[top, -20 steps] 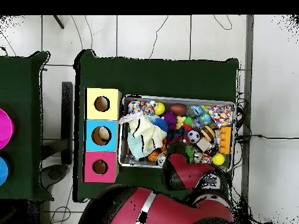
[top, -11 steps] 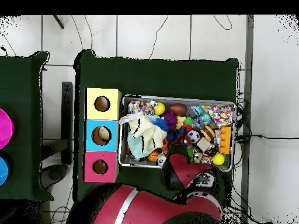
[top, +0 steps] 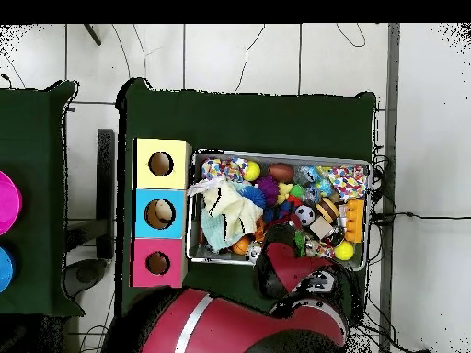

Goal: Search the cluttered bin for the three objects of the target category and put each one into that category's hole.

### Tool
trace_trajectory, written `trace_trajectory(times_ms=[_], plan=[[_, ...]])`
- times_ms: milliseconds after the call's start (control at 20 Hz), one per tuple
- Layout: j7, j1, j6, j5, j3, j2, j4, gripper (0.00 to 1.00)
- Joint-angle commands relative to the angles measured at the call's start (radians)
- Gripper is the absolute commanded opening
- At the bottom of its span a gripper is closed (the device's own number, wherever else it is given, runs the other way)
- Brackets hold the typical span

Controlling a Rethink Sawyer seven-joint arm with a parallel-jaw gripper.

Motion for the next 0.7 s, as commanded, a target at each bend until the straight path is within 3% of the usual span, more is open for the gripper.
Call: trace_trajectory(times_ms=[50,250,500,700], plan=[[0.204,-0.045,-0.027,-0.035,0.152,-0.014,-0.075,1.00],[0.270,-0.117,-0.008,-0.127,0.246,-0.053,-0.066,1.00],[0.227,-0.101,-0.061,-0.088,0.236,-0.075,-0.067,1.00],[0.219,-0.115,0.034,-0.095,0.276,-0.075,-0.100,1.00]])
